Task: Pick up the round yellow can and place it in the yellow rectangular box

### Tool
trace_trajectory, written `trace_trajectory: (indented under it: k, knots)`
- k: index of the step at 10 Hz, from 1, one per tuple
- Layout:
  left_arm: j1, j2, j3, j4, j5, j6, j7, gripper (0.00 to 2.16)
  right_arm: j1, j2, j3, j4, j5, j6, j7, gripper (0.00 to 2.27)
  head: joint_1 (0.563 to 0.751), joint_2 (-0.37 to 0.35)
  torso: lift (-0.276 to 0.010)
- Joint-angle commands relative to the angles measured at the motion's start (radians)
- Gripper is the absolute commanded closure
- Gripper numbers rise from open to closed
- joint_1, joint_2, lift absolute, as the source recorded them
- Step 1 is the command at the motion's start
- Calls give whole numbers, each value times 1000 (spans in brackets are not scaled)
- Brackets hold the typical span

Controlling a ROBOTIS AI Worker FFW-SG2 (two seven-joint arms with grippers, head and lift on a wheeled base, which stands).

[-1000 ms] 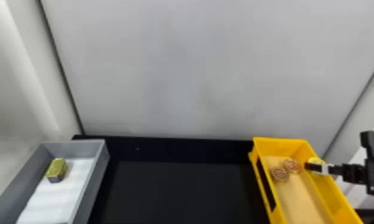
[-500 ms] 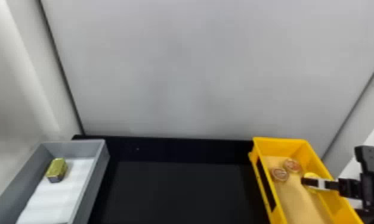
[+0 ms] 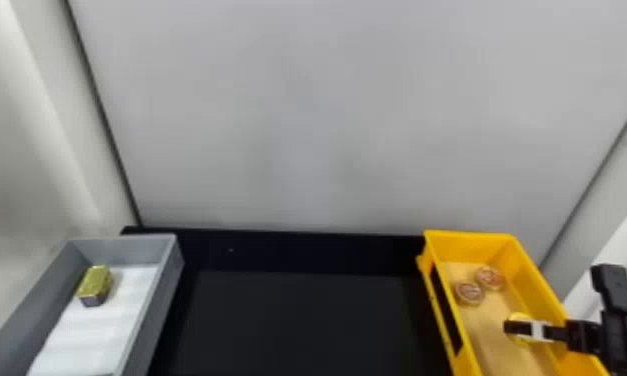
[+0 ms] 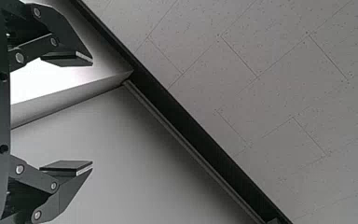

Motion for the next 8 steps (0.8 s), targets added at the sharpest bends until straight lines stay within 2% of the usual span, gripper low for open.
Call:
trace_trajectory:
  k: [1, 7, 8]
  knots:
    - [-5, 0, -5, 3, 0, -6, -5, 450, -1, 1, 20, 13, -14, 0, -22, 734, 574, -48, 0]
    - [1, 1, -3, 6, 0, -10, -6, 450, -10, 8, 65, 45, -38, 5, -59, 730, 574, -48, 0]
    - [3, 1, -3, 8, 0, -10, -8, 450, -10, 8, 62, 45, -74, 10, -80, 622, 574, -48, 0]
